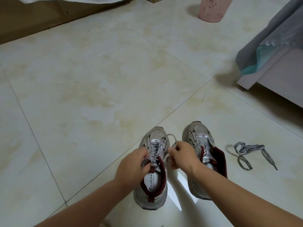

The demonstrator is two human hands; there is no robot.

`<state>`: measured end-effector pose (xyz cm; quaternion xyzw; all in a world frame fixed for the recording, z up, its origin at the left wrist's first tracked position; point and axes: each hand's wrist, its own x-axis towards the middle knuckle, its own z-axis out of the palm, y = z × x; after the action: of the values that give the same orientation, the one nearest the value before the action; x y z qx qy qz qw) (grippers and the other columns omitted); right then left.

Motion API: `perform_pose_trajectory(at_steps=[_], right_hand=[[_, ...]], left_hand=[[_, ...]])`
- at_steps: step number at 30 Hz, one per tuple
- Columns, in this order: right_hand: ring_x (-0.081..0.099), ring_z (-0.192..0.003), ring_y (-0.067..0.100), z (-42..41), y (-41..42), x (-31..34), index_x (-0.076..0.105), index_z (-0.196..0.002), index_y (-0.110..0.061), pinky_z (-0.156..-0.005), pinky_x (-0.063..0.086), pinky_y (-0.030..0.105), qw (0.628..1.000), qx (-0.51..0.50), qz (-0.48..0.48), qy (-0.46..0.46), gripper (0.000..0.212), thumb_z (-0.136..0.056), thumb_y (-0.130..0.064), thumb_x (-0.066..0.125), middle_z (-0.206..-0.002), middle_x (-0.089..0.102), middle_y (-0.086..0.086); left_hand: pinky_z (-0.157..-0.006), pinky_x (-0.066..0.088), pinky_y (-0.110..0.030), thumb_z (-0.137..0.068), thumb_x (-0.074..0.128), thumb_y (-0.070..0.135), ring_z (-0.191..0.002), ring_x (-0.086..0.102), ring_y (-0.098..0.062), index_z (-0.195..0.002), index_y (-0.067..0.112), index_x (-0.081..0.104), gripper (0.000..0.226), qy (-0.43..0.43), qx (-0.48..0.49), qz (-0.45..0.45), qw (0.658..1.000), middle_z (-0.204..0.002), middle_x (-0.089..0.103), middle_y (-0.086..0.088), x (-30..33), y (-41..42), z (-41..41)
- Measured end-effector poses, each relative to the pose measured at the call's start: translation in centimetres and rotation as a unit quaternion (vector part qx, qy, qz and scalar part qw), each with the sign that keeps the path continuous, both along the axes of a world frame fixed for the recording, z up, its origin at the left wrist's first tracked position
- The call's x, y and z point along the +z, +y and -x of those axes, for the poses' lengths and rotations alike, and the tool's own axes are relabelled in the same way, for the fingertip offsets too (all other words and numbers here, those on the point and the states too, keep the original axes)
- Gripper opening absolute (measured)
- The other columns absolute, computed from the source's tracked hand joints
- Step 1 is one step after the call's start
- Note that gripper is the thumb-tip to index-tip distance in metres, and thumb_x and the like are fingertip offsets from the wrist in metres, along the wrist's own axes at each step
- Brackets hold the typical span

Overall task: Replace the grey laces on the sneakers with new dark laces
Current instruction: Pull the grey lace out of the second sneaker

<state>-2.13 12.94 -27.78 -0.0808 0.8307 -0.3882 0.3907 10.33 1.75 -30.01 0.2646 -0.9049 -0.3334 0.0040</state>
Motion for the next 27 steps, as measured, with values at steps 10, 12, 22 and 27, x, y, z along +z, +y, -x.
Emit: perform_pose_trajectory(at_steps=[10, 12, 22, 27], right_hand=[[0.063, -0.075, 0.038, -0.4, -0.4, -1.0, 0.042, -0.069, -0.017, -0.073, 0.052, 0.056, 0.989, -0.111, 0.029, 0.089, 0.025, -0.094, -0.019, 0.046, -0.075, 0.059, 0.016], [0.063, -0.07, 0.036, -0.4, -0.3, -0.9, 0.04, -0.07, -0.017, -0.071, 0.052, 0.056, 0.987, -0.13, 0.038, 0.092, 0.025, -0.095, -0.018, 0.044, -0.069, 0.058, 0.014], [0.05, -0.032, 0.018, -0.6, 0.2, 0.2, 0.038, -0.08, -0.007, -0.039, 0.049, 0.031, 0.961, -0.249, 0.117, -0.029, 0.023, -0.102, -0.011, 0.03, -0.053, 0.049, 0.014], [0.049, -0.032, 0.021, 0.1, 0.4, 0.4, 0.035, -0.091, -0.01, -0.038, 0.048, 0.03, 0.959, -0.249, 0.128, -0.033, 0.016, -0.102, -0.018, 0.026, -0.06, 0.051, 0.015]], left_hand=[[-0.058, 0.034, -0.016, -0.077, 0.068, 0.021, -0.062, 0.046, -0.005, -0.077, 0.03, 0.048, 0.022, 0.006, 0.015, -0.052, 0.999, -0.065, 0.047, 0.009, 0.1, 0.3, 0.1], [-0.055, 0.032, -0.016, -0.078, 0.067, 0.023, -0.056, 0.044, -0.005, -0.072, 0.036, 0.041, 0.03, -0.006, -0.002, -0.054, 0.998, -0.058, 0.044, 0.008, 0.1, 0.4, 0.2], [-0.056, 0.029, -0.025, -0.079, 0.065, 0.016, -0.053, 0.034, -0.011, -0.086, 0.025, 0.046, 0.022, -0.003, 0.013, -0.119, 0.993, -0.055, 0.038, 0.005, 0.2, 1.0, 1.0], [-0.055, 0.03, -0.023, -0.079, 0.067, 0.02, -0.051, 0.032, -0.009, -0.081, 0.026, 0.048, 0.021, 0.007, 0.026, -0.153, 0.988, -0.054, 0.037, 0.006, 0.1, 1.2, 0.9]])
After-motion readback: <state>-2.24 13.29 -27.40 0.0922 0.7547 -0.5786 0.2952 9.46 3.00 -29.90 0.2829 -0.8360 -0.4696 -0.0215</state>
